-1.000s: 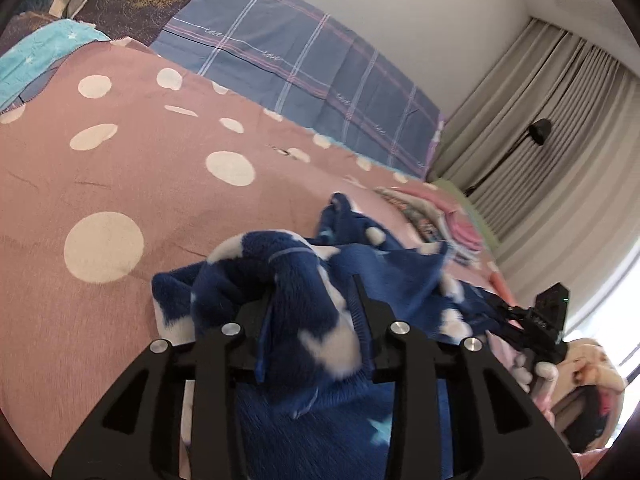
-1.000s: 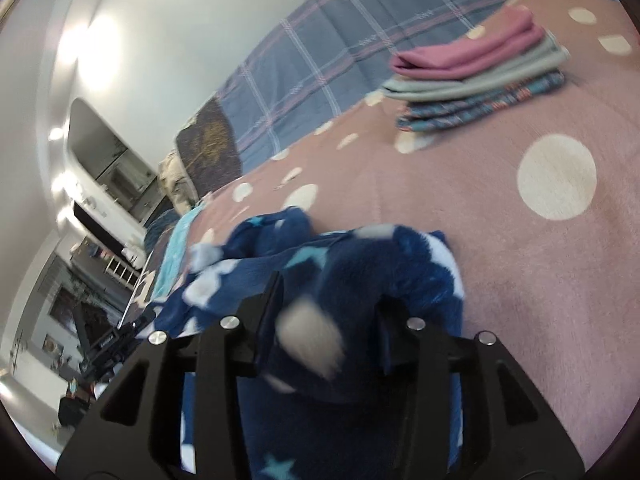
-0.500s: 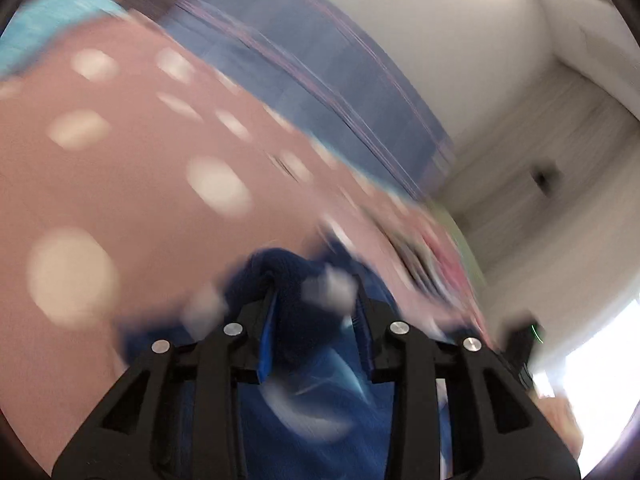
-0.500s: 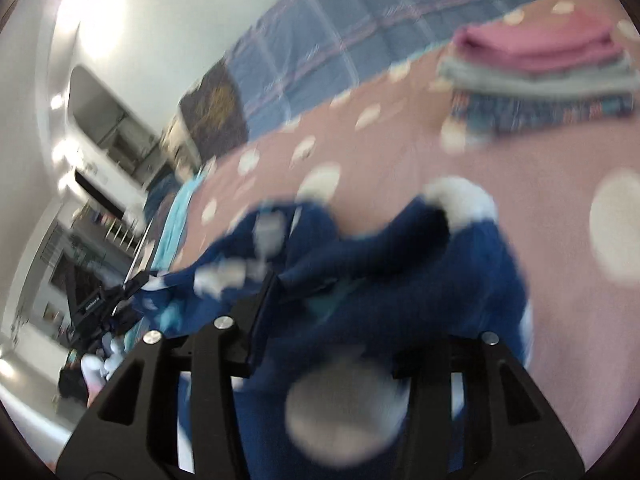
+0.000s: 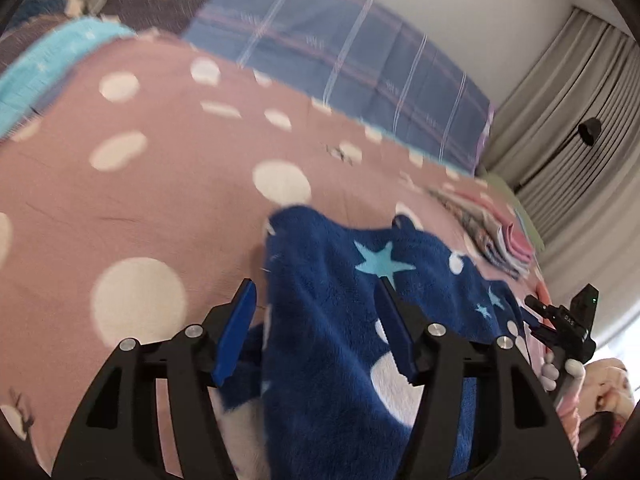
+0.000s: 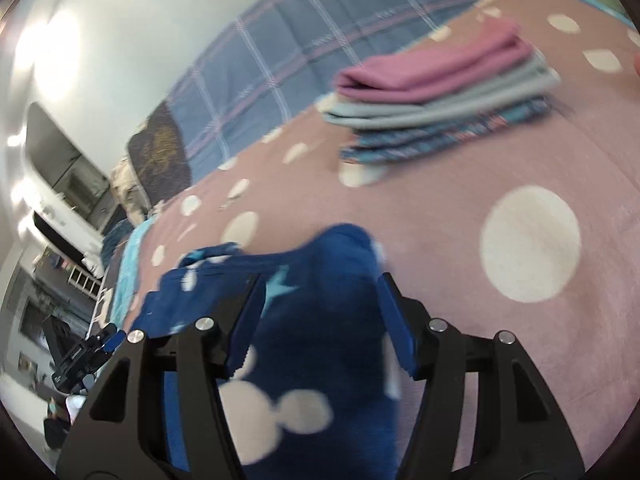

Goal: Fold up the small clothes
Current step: 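Lower the hem onto the folded top and open both grippers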

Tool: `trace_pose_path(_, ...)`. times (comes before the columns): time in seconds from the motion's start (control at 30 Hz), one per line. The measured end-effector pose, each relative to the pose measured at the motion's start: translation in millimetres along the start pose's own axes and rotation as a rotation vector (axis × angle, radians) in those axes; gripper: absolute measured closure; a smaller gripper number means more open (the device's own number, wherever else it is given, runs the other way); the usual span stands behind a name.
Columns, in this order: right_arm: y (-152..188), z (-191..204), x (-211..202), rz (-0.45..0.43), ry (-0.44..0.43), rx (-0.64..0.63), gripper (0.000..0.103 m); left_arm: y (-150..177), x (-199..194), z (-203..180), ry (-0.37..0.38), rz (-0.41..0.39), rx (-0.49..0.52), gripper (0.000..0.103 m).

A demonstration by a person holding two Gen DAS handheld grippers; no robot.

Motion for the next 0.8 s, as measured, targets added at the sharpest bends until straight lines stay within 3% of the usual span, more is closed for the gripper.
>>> trace_pose_path(0.1,1.2,-0.6,16.9,0.058,-0.010,0.005,0.041,5.3,27.5,14.5,0.003,0.099,-0.137,0.041)
trace_pose_path(0.13,2.4,5.6,20.4,0.070,-0.026,-0.009,0.062,7.9,32.2,12.6,0.035,0.109,-0.159,0.050)
trace_pose_path(0.2,2.9,14.0,18.3,0.057,-0.029,-0.051,0.089,6.8,27.6,3.6,0.029,0.073,-0.099,0.086)
trace_pose_path(0.23,-0.6,18.8,7.3,0.008,-0.043,-0.067,0.090,4.7,21.1,-4.4,0.050,0.041,-0.074,0.091)
trace_pose_path(0.37,-18.4,37.1,-51.8,-0.153,-0.223,-0.045,0.091,-10.2,-34.1,-44.2,0.113,-0.124,0.020,0.091)
trace_pose_path(0.43,-27.2,41.6,-65.0,-0.197,-0.249,-0.039,0.091,-17.2,-49.8,-56.8,0.094,-0.159,0.074,0.091)
trace_pose_path(0.53,-31.7,38.5,-39.1,-0.171,-0.145,-0.070,0.090,-25.1,-42.9,-55.5,0.032,-0.145,0.153,0.087)
trace_pose_path(0.63,-15.2,9.9,22.3,-0.034,0.111,-0.098,0.085,-11.1,-5.7,-23.4,-0.074,-0.031,0.160,0.073)
trace_pose_path(0.7,0.0,-3.8,37.9,0.041,0.118,-0.056,0.084,8.1,11.1,-2.1,-0.122,0.056,0.119,0.073)
trace_pose_path(0.8,1.1,-18.2,10.1,-0.008,0.057,0.007,0.075,21.5,-2.7,0.7,-0.074,0.058,0.063,0.069)
Point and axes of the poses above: each gripper's, at about its wrist camera, not at the fingertips, and x roughly the way its jaws point, z to its left, y to its underside, the point moved 10 cm from there along x, roughly the way its jaws point, and after that the axes turned 13 degrees about y, right-handed, at the moved point
